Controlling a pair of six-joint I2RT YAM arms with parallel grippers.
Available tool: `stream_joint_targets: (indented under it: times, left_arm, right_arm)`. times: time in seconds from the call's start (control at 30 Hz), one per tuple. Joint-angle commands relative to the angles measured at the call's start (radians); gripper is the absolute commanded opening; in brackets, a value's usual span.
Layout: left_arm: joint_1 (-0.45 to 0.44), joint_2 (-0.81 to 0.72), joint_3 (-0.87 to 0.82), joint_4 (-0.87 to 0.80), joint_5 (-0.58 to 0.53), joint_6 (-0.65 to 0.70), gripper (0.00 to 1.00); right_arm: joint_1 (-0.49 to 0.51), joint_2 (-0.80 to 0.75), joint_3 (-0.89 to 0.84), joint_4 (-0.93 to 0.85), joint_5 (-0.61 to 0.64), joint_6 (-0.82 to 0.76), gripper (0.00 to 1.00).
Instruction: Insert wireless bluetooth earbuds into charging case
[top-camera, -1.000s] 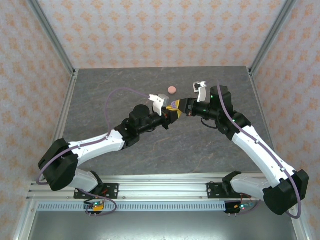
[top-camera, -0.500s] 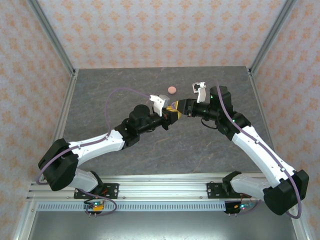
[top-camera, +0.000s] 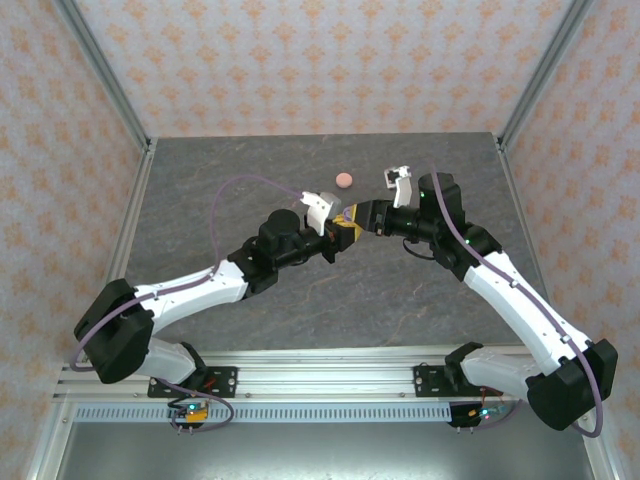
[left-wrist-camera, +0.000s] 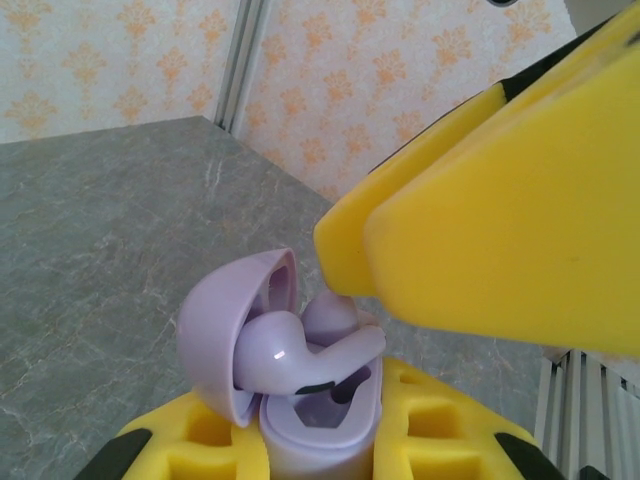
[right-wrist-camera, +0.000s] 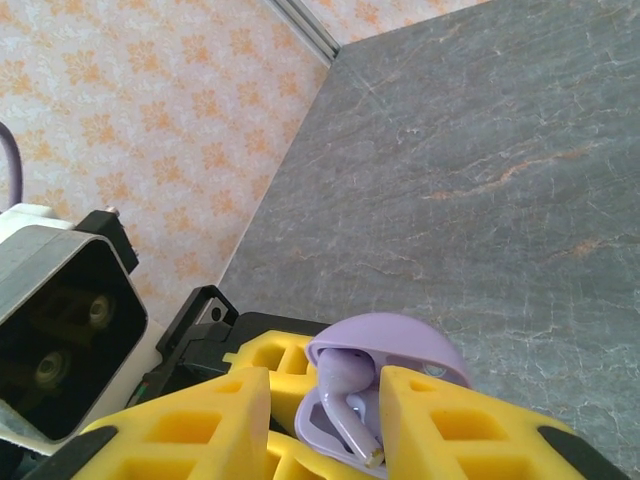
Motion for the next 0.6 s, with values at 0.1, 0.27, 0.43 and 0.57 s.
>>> stream_joint_targets:
  times: [0.1,0.27,0.43,0.57]
  left_arm:
    - [-0.007,-0.046,0.037,-0.106,0.011,0.092,0.02]
    - [-0.006,-0.047,0.006,-0.134,0.026,0.092,0.01]
    - [-0.005,-0.045,-0.041,-0.134,0.028,0.076,0.01]
    - [-0.006,-0.033,-0.075,-0.138,0.018,0.056,0.01]
  right_arm:
    - [0.003,-0.028,-0.012,-0.066,0.094,-0.030,0.36]
    - [0.004,-0.028,-0.029,-0.094,0.143,-0.032,0.40]
    - [0.004,-0.006,-0.059,-0.124,0.191,-0.018,0.40]
    - [0.003,0.037,-0.091,-0.135,0.211,0.013,0.40]
